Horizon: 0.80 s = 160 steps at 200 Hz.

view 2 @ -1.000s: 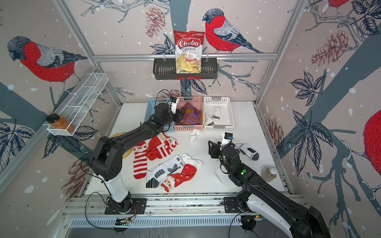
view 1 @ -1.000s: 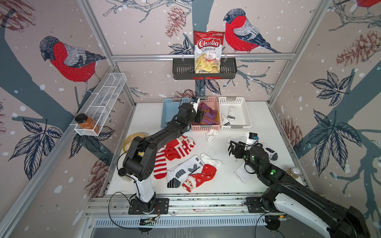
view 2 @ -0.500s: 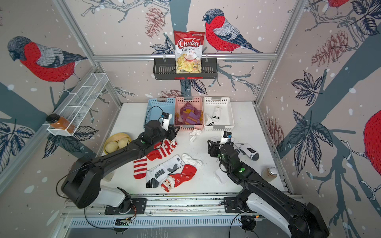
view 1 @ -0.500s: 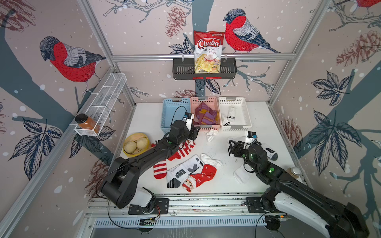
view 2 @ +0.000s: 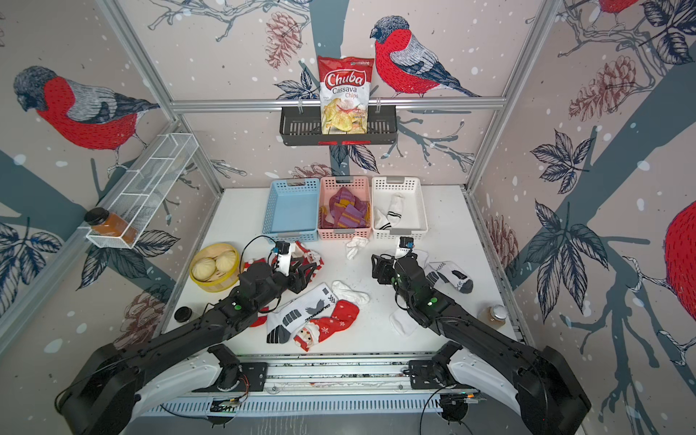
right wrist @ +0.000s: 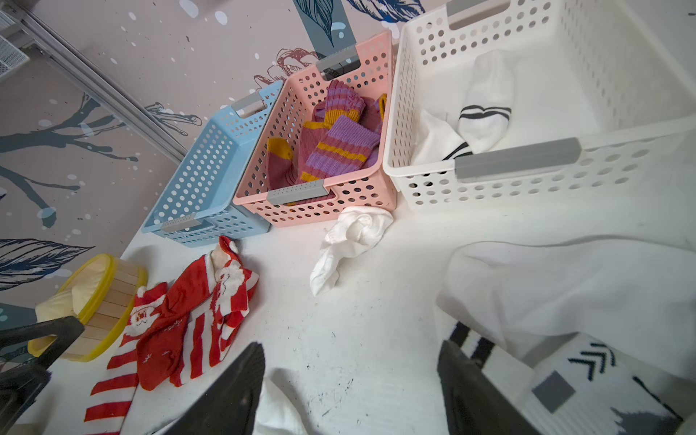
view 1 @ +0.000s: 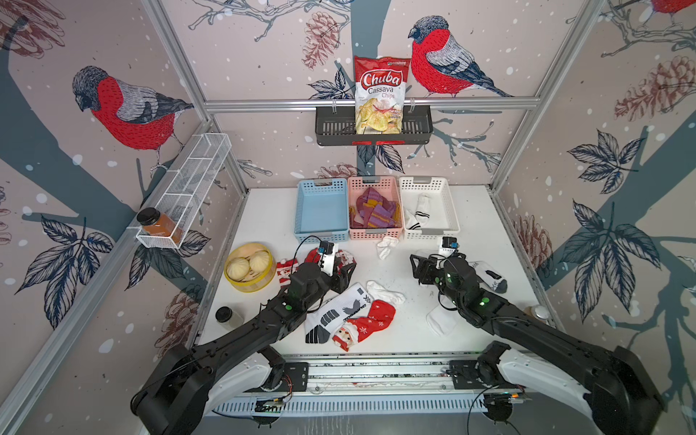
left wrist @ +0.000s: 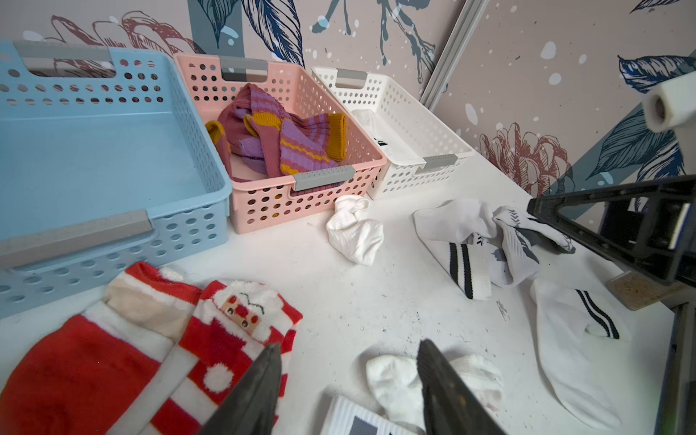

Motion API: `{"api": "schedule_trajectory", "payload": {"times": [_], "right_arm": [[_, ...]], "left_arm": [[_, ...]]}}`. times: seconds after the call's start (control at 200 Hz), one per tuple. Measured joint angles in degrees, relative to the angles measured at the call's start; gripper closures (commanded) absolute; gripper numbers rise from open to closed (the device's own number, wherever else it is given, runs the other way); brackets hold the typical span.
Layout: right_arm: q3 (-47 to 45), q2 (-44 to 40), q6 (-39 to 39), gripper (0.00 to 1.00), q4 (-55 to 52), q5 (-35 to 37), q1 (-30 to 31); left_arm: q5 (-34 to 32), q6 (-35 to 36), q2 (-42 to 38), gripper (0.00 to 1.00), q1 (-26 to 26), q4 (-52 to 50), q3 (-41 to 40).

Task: Sort the socks into the basket by color
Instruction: Pick up the sock at the center of the board.

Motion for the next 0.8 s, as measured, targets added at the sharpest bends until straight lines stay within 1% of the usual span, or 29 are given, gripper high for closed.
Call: {"api": "schedule_trajectory", "payload": {"times": [0.19,0.375,0.48,0.63,0.8], "right_arm": [[5.18,9.9,0.0,0.25,1.73,-2.32,-0.04],[11.34,21.99,0.09,0.27,2.78,-6.73,-0.37],[14.01,27.63,0.26,0.28,3.13,-9.03,-0.42],[17.33,33.29,0.44,0.3,3.45,-11.06,-0.61],[21.55,38.93,0.46,0.34,3.32,-12.44,-0.74]], "left_arm": [[-1.27,-0.02,-1.53,0.41,-0.04,-0.02,-0.33],[-1.33,-0.09,-1.44,0.37,-0.04,-0.26,-0.74],[-1.36,-0.28,-1.53,0.37,-0.07,-0.46,-0.76],[-1.4,-0.28,-2.75,0.37,-0.09,-0.52,-1.49],[-1.6,-0.26,-3.61,0.36,-0.11,-0.96,-1.7]]}}
